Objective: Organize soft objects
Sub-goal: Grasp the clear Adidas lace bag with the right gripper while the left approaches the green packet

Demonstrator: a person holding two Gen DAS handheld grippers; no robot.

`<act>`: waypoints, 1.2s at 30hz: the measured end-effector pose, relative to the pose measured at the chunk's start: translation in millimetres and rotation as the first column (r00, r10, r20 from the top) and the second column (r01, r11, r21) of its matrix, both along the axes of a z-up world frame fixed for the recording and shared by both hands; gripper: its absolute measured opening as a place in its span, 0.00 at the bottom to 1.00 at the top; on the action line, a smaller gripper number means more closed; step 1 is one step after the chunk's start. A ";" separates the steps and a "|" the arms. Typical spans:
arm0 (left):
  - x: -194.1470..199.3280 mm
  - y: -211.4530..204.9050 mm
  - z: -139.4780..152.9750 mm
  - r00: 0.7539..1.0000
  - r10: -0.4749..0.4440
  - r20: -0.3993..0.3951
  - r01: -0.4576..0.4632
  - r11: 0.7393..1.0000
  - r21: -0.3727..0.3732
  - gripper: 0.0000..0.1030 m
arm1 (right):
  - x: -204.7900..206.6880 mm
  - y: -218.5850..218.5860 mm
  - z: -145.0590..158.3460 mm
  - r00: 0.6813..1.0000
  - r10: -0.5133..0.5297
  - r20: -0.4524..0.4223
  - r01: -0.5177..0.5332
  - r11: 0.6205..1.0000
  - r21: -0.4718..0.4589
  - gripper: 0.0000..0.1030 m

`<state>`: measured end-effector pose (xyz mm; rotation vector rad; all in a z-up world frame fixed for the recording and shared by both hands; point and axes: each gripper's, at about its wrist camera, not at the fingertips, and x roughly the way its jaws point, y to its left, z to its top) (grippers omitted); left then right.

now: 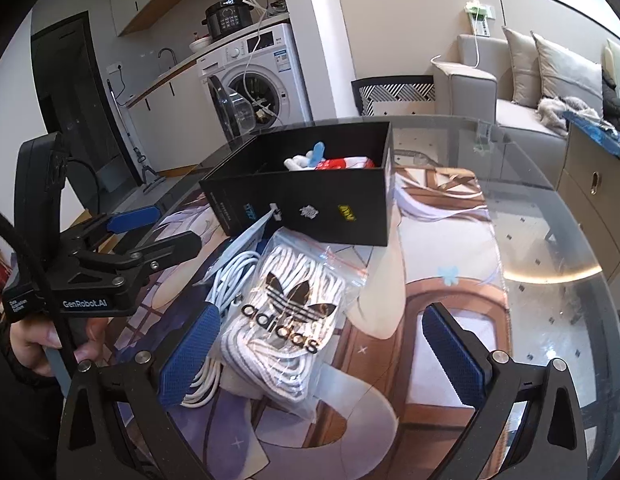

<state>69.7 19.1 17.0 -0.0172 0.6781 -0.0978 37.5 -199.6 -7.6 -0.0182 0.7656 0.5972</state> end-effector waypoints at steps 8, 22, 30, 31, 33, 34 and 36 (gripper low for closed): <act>0.7 -0.3 -5.4 1.000 -0.008 -0.016 0.008 1.000 -0.012 1.00 | 7.4 5.9 -8.8 0.999 0.007 -0.047 -0.007 1.000 -0.003 1.00; 3.8 -4.5 -11.6 0.999 -0.025 -0.035 0.024 1.000 -0.006 1.00 | 25.4 0.0 -26.3 0.990 -0.015 -0.141 0.016 1.000 0.010 0.99; 6.1 -5.7 -14.1 0.998 -0.029 -0.048 0.029 0.999 -0.014 1.00 | 21.9 2.6 -25.9 0.990 0.016 -0.138 -0.012 1.000 0.029 0.82; 6.6 -5.4 -14.6 0.998 -0.029 -0.049 0.029 0.999 -0.016 1.00 | 21.6 3.6 -26.0 0.990 0.023 -0.139 -0.019 0.999 0.030 0.81; 6.9 -4.8 -15.0 0.998 -0.030 -0.053 0.029 0.999 -0.022 1.00 | 20.7 5.6 -25.8 0.989 0.037 -0.140 -0.032 0.999 0.037 0.74; 7.1 -4.9 -15.2 0.998 -0.030 -0.053 0.029 0.999 -0.024 1.00 | 20.3 6.5 -25.8 0.988 0.051 -0.142 -0.046 0.998 0.044 0.73; 7.8 -4.5 -15.9 0.998 -0.031 -0.057 0.029 0.999 -0.031 1.00 | 18.0 9.4 -25.6 0.988 0.067 -0.138 -0.062 0.997 0.040 0.66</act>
